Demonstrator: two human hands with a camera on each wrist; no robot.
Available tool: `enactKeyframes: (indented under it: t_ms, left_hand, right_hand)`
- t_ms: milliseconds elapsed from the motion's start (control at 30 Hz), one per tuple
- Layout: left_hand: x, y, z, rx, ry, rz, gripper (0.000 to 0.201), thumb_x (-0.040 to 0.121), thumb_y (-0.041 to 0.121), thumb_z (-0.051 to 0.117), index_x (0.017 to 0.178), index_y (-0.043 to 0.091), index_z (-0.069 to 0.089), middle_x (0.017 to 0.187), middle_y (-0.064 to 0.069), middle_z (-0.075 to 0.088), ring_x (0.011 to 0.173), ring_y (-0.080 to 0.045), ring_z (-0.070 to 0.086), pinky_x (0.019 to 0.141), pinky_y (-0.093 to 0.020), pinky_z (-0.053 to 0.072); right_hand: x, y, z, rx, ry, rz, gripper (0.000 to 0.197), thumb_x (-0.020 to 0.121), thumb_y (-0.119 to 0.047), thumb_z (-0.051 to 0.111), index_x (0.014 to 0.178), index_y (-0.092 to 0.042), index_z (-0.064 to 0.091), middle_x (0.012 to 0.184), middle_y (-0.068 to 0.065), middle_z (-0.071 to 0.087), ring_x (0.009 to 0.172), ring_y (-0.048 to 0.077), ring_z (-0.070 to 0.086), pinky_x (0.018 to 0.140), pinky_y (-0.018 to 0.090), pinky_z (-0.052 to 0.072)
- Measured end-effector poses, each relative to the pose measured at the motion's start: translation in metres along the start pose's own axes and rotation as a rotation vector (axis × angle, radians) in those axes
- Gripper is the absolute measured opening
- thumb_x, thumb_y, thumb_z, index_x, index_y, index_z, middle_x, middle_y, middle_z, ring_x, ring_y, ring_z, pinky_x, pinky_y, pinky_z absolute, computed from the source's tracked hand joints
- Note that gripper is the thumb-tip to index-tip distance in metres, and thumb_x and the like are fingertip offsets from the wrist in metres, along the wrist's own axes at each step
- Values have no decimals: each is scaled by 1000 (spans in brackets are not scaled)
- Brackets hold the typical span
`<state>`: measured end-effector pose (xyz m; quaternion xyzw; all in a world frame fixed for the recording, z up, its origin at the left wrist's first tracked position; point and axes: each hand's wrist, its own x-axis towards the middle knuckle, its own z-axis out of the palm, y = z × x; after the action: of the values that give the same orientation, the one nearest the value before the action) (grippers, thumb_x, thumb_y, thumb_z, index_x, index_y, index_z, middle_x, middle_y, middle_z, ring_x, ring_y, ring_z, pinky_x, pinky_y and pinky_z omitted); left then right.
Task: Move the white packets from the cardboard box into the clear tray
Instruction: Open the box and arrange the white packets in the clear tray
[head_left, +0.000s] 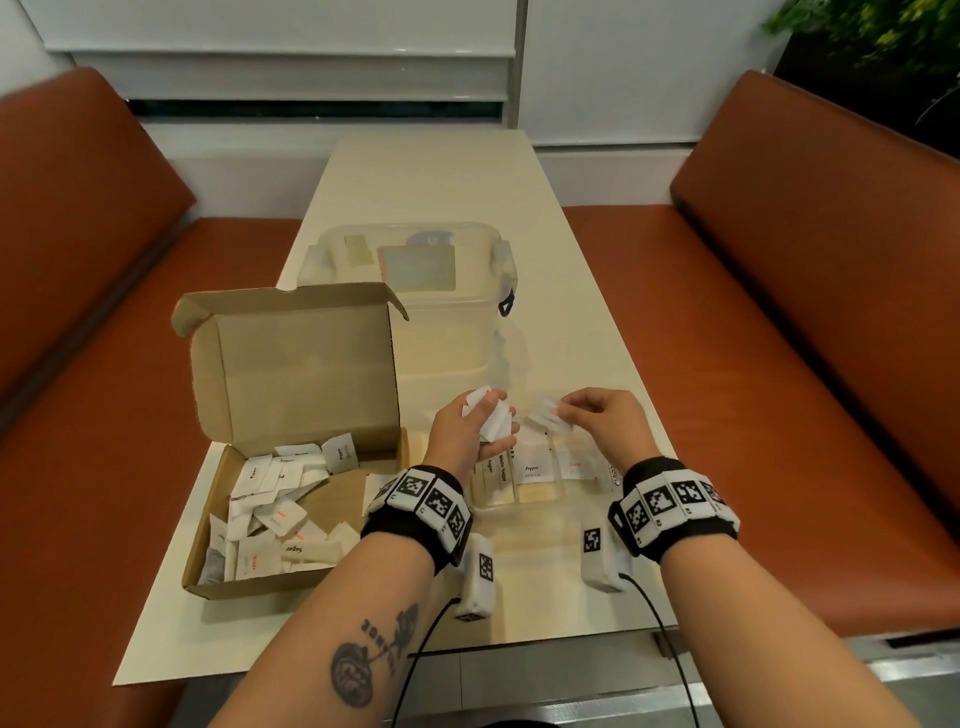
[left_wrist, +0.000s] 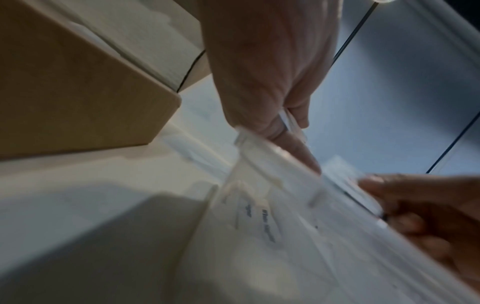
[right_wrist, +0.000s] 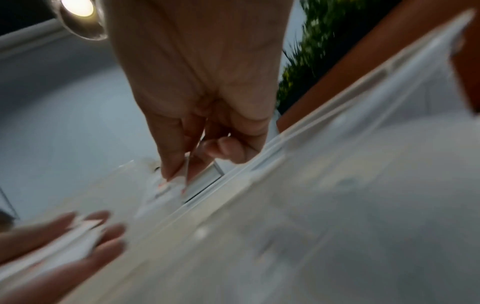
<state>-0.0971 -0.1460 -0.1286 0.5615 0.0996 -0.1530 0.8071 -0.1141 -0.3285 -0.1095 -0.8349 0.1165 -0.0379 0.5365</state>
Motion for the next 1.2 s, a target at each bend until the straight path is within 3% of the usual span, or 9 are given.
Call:
enactKeyframes:
  t_ms: [67,233,300,400,500,567,667,867,1200]
  left_hand:
    - [0,0,0,-10,3,5,15,94,23,58,100,11,66,90,-10,68,79,-23,70,61,-27,60]
    - [1,0,2,-14,14,14,16,95,22,57,101,11,65,90,-10,68,78,-21,71,60,-27,59]
    - [1,-1,2,-11,14,21,15,95,22,56,101,11,65,91,-10,68,78,-21,70,61,-27,59]
    - [0,0,2,-10,11,25,14,95,20,56,101,11,64,91,-10,67,78,-21,70,63,-28,60]
    - [0,1,4,-9,14,20,15,96,20,55,103,9,64,91,-10,67,79,-22,69,63,-27,60]
    - [-1,1,4,-10,12,15,14,96,19,55,102,10,64,92,-11,66,79,-22,69,61,-26,60]
    - [-2,2,4,-8,15,11,13,95,20,56,99,12,65,92,-10,66,80,-22,69,60,-26,59]
    - [-2,1,3,-5,20,5,14,94,21,58,102,10,64,92,-11,67,81,-25,68,62,-28,60]
    - [-4,3,5,5,22,-3,12,95,20,57,99,11,65,93,-12,66,79,-25,68,63,-28,60]
  right_hand:
    - [1,6,-16,-209,-12,-1,7,84,-16,69,89,-12,73,76,-4,66,70,6,57,62,15,42]
    - [-1,14,-25,-538,-199,52,11,85,-19,69,93,-13,74,97,1,71,89,15,64,86,30,51]
    - [-3,17,-21,-555,-204,47,10,84,-19,69,91,-14,75,96,1,72,88,15,64,84,29,51]
    - [-4,21,-15,-581,-186,30,9,83,-20,70,88,-16,76,91,-2,72,75,8,60,68,19,45]
    - [-4,25,-9,-631,-175,5,8,82,-22,72,87,-18,76,75,-15,59,64,-2,48,55,12,32]
    - [-6,27,-6,-660,-158,-8,6,80,-22,73,85,-19,74,74,-15,50,70,4,50,61,16,36]
    - [-11,30,-4,-662,-146,-47,14,74,-16,76,82,-19,64,85,-5,51,79,13,51,70,24,41]
    - [-11,30,-2,-674,-172,-50,22,72,-5,69,72,-16,51,82,-2,46,74,17,48,64,25,37]
    - [-8,33,1,-684,-156,-39,17,77,-12,70,74,-17,54,85,-2,48,76,16,50,65,24,37]
